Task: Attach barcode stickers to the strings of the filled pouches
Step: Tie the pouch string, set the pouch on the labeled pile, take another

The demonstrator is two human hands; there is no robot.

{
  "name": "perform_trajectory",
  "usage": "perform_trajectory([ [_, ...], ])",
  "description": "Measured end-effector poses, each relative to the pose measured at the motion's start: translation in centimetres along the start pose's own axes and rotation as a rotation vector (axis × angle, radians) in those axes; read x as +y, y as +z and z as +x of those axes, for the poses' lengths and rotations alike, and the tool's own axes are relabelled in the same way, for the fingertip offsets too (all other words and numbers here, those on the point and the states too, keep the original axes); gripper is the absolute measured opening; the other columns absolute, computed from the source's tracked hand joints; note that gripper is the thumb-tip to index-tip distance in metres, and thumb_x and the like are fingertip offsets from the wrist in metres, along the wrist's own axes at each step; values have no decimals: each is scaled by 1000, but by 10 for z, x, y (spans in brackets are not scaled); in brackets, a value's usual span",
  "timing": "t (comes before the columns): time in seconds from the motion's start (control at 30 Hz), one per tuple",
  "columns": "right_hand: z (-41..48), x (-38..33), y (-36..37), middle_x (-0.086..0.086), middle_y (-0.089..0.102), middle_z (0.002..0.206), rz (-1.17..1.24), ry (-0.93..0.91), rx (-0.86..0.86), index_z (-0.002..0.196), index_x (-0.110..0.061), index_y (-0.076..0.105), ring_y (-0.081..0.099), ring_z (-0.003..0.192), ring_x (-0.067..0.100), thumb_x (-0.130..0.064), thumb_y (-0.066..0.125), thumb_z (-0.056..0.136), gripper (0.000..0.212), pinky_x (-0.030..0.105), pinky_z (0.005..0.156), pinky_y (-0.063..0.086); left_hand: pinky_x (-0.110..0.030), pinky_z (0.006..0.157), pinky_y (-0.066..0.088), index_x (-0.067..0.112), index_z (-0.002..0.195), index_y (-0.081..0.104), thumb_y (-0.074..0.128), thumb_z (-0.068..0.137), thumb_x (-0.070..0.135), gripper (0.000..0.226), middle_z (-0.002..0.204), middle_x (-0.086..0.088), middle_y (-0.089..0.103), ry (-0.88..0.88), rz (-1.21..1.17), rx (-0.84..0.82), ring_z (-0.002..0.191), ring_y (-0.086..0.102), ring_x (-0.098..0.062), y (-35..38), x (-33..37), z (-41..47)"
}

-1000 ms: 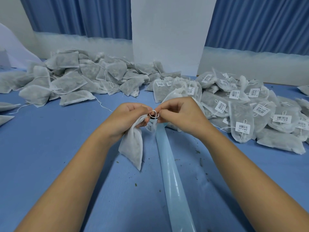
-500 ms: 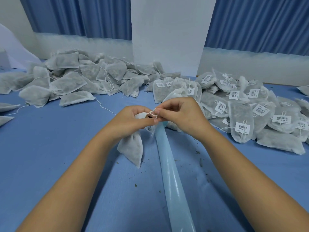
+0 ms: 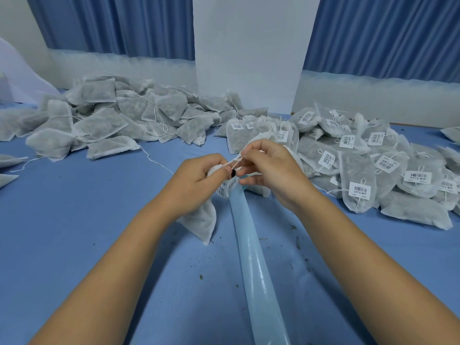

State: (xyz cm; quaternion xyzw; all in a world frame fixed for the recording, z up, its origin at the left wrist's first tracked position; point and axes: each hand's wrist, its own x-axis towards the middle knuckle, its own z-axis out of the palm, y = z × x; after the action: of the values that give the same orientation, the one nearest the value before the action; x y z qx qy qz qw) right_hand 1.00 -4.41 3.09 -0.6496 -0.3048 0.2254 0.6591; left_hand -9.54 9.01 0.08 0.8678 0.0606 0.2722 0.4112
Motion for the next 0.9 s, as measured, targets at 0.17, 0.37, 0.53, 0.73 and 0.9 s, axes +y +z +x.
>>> perform_trajectory([
  [0.17,-3,-1,5,2,66,72,81,20,14,87,-13,54,60,56,8,-8,50,98,13,21,48,49,-17,53,33,33,73,51,48,85,40,14,55,21,52,18,125,24,56,45,-2,-1,4,-1],
  [0.37,-1,7,13,-1,55,69,97,61,91,87,-16,51,49,49,4,-12,47,99,13,18,42,38,-36,62,39,16,85,54,39,86,44,32,62,7,48,66,325,-41,65,47,-15,1,7,-3],
  [0.53,0,10,14,1,49,64,220,103,115,85,-13,46,35,44,7,-7,43,98,15,17,37,27,-39,63,41,11,89,54,36,89,45,38,68,0,52,111,450,-80,69,50,-26,6,13,-5],
  [0.73,-1,7,11,0,56,53,312,174,73,81,-10,42,44,38,7,-4,38,101,21,15,32,26,-36,55,33,10,88,54,52,98,28,21,69,-5,55,201,596,-39,65,50,-33,8,13,-6],
  [0.9,1,11,12,7,50,66,245,145,108,83,-9,44,45,37,7,-4,39,101,19,17,36,35,-35,56,31,14,86,52,49,100,33,23,67,1,51,204,573,-54,66,48,-30,11,14,-7],
])
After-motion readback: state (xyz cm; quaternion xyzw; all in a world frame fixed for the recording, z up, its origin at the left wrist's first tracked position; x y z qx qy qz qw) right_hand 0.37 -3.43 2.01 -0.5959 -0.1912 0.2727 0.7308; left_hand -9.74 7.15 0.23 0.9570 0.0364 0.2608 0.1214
